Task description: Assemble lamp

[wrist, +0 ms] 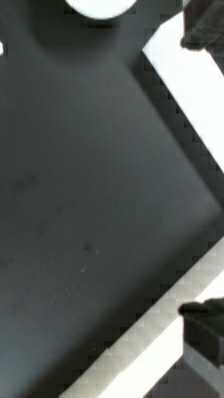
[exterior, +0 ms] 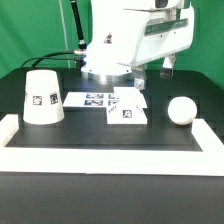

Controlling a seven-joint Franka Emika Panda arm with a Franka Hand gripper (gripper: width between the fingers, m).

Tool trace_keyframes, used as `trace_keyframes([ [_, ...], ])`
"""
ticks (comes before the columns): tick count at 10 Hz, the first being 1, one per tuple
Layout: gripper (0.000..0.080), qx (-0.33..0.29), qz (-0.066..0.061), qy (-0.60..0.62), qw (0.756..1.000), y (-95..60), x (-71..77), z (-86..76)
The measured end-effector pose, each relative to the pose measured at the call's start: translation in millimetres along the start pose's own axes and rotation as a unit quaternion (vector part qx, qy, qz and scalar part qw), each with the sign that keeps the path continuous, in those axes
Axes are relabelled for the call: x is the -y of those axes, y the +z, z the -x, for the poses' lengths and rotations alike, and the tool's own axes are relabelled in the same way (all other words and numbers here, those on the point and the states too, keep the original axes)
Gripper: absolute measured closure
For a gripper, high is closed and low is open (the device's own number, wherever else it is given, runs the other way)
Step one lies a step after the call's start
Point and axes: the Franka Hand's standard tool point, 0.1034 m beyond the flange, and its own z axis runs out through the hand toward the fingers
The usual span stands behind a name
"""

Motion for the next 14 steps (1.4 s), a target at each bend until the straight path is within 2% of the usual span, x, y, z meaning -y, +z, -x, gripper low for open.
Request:
trace_keyframes([
  [10,0.0100,0.000,0.000,0.002,1.000,0.2,-0.5,3.5],
  [11,0.0100,0.004,0.001,0.027,1.000,-0.2,2.1,20.2],
  [12,0.0100,0.007,0.002,0.071,0.997,0.0,16.8,38.3],
  [14,0.0100,0.021,-0.008,0.131,0.991,8.6,39.2,59.2],
])
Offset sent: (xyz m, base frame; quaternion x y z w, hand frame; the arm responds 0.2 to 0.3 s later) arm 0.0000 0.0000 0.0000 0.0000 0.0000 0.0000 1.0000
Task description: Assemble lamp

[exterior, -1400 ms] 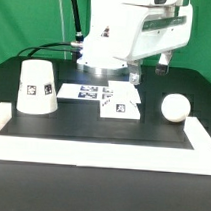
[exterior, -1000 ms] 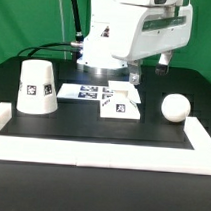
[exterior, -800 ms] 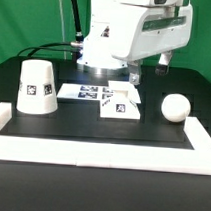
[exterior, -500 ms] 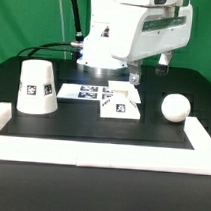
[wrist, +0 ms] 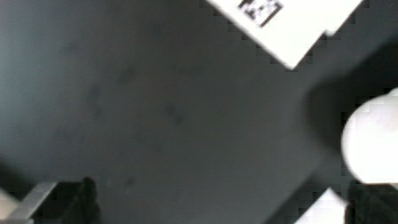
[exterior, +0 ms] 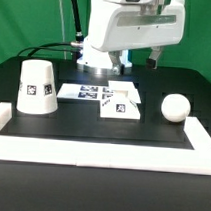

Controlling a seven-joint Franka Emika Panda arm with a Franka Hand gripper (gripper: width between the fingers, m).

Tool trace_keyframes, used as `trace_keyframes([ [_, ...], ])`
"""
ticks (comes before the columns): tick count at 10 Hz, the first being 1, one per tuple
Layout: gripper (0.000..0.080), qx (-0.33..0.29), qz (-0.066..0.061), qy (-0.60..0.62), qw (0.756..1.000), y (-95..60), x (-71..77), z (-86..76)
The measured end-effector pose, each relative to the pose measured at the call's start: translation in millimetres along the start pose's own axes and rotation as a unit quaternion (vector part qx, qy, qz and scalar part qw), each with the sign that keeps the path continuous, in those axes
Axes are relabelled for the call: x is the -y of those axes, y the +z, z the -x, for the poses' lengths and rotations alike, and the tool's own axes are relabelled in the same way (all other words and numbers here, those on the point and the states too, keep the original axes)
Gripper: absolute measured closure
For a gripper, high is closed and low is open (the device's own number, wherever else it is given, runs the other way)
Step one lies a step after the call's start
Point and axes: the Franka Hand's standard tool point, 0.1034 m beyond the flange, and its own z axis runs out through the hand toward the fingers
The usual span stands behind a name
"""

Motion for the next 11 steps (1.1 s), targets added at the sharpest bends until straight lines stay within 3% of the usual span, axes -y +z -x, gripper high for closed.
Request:
trace_keyframes([
  [1,0.0100,-0.001,-0.001,0.006,1.000,6.7,-1.6,9.2],
  [5,0.0100,-0.003,0.000,0.011,1.000,7.2,-2.4,9.0],
  [7,0.0100,-0.014,0.006,0.081,0.997,13.6,0.8,26.0],
  [9,0.0100,-0.006,-0.002,0.142,0.990,23.5,11.4,41.9],
  [11,0.0100,-0.007,-0.021,0.171,0.985,29.5,11.0,46.8],
])
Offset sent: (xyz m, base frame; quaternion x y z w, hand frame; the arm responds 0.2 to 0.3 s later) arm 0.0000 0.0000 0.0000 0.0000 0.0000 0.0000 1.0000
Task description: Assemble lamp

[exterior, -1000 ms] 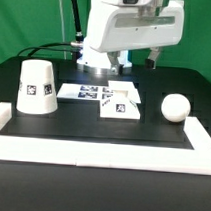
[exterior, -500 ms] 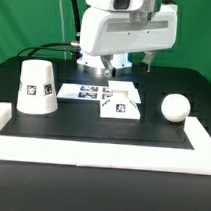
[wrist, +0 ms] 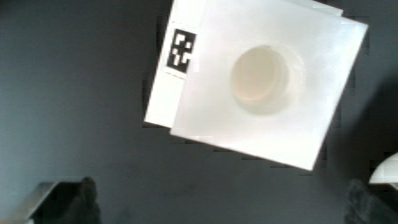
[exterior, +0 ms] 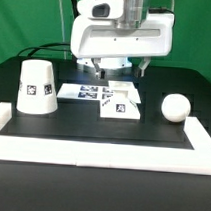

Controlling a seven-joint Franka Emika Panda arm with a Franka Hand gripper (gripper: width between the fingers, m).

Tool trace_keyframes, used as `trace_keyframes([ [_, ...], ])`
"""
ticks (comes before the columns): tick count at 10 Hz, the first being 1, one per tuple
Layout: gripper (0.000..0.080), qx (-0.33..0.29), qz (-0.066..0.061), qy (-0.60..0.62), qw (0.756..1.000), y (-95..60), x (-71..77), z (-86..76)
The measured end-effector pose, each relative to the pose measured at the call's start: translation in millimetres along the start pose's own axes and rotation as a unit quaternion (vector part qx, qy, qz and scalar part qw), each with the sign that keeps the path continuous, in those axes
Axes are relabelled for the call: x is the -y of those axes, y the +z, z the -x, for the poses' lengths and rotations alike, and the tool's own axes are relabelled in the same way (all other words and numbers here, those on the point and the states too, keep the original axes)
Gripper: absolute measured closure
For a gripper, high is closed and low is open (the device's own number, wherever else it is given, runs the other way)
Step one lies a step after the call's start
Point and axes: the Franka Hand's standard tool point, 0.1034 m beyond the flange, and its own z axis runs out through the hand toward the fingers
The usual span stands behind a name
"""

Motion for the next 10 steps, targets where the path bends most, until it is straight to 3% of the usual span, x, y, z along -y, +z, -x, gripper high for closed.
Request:
trace_keyframes([
  [4,0.0100,-0.001,-0.003,0.012,1.000,1.1,0.7,1.2],
  [7,0.0100,0.002,-0.010,0.086,0.996,14.5,5.8,20.9],
  [10,0.0100,0.005,-0.015,0.102,0.995,17.3,8.1,21.8],
])
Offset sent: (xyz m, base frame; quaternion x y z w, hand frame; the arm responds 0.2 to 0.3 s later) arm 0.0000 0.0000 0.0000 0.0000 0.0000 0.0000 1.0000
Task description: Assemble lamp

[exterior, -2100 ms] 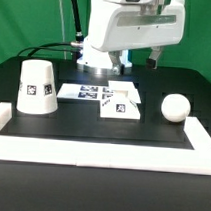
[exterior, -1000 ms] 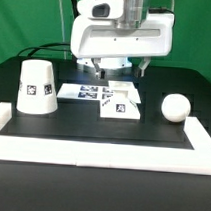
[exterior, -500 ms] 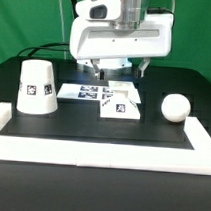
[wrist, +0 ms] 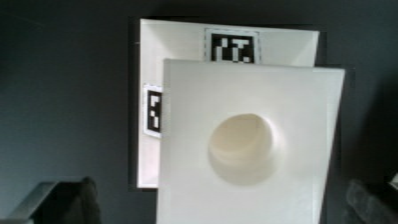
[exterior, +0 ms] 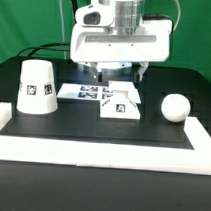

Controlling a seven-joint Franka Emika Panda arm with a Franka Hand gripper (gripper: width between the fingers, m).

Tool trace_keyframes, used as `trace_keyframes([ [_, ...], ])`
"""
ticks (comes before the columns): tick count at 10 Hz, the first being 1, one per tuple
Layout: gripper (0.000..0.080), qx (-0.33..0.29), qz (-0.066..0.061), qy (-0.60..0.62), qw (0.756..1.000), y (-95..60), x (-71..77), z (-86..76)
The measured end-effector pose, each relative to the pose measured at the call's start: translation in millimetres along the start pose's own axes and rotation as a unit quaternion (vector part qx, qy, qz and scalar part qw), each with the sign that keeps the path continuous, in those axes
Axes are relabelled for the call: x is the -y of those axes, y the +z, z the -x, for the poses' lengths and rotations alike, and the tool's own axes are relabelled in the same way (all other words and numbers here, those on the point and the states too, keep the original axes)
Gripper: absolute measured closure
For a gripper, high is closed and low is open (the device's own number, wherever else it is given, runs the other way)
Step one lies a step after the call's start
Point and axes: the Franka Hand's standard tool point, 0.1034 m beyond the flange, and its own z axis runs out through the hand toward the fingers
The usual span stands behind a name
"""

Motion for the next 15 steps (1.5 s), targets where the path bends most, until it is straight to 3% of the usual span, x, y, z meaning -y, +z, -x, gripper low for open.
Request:
trace_keyframes([
  [10,0.0114,0.007,-0.001,-0.006,1.000,20.1,2.2,2.4],
  [11,0.0266,0.007,-0.001,-0.006,1.000,20.1,2.2,2.3],
  [15,0.0265,0.007,-0.001,-0.006,1.000,20.1,2.2,2.3],
])
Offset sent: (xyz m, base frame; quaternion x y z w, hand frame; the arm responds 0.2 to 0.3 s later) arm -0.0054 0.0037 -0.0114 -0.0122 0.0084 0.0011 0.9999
